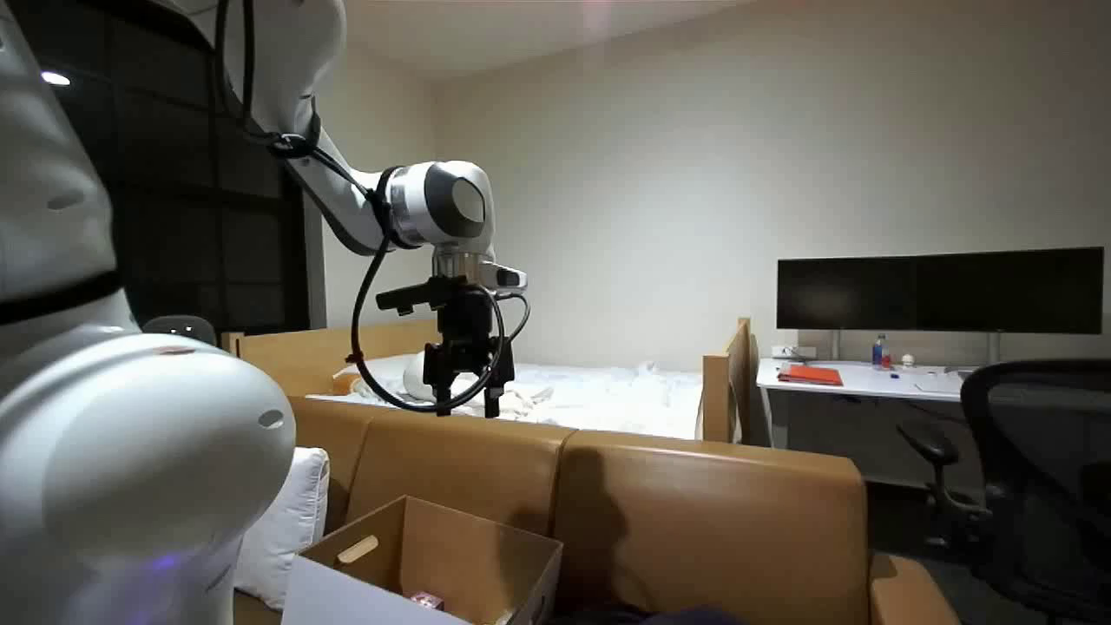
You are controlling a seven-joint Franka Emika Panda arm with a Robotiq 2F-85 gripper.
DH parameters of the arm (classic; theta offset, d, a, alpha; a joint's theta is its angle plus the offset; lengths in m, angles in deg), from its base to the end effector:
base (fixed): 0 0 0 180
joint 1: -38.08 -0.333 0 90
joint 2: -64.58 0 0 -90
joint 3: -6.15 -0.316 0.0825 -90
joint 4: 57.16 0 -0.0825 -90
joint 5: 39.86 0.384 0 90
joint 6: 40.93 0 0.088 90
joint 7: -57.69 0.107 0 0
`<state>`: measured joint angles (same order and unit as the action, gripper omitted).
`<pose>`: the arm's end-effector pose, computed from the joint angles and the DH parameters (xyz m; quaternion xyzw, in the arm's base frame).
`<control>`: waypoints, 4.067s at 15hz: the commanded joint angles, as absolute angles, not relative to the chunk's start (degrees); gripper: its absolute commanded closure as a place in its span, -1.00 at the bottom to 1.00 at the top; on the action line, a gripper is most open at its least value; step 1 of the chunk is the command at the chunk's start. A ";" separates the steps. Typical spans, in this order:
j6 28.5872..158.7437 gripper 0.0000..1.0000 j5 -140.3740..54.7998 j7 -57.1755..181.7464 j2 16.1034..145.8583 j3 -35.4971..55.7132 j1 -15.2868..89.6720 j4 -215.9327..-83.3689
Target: Pick up the black cloth from the sofa and put it in the box
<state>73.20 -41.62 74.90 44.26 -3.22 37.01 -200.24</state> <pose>0.4001 0.0714 0.3988 0.9944 -0.0587 -0.0657 0.0587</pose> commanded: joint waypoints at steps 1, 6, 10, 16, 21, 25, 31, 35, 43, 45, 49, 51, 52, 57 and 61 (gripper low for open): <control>73.12 -1.00 -41.84 75.07 44.31 -2.59 36.36 -200.19; 73.12 -1.00 -41.84 75.07 44.31 -2.59 36.36 -200.19; 73.12 -1.00 -41.84 75.07 44.31 -2.59 36.36 -200.19; 73.03 -1.00 -42.94 76.85 44.83 -2.96 36.92 -199.81; 72.46 -1.00 -44.52 78.67 48.00 -1.28 38.63 -197.56; 72.44 -1.00 -46.98 81.72 52.56 1.60 41.52 -194.59; 71.91 -1.00 -48.10 86.29 61.44 7.23 44.75 -188.53; 71.21 -1.00 -46.51 87.14 65.59 10.42 44.91 -185.37; 72.49 -1.00 -43.20 83.14 64.73 10.54 43.07 -186.13; 72.60 -1.00 -43.64 84.04 65.07 10.66 42.95 -185.90; 76.32 -1.00 -46.15 89.28 70.01 11.55 43.50 -182.69; 80.03 -1.00 -47.58 89.98 73.42 12.92 43.91 -180.47; 81.98 -1.00 -48.19 90.43 75.59 13.88 44.13 -179.03; 78.16 -1.00 -44.01 85.08 84.44 16.88 45.59 -171.71; 69.36 -1.00 -39.00 80.53 89.84 17.23 47.67 -166.01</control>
<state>75.04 -42.28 83.52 86.36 17.02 46.27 -170.67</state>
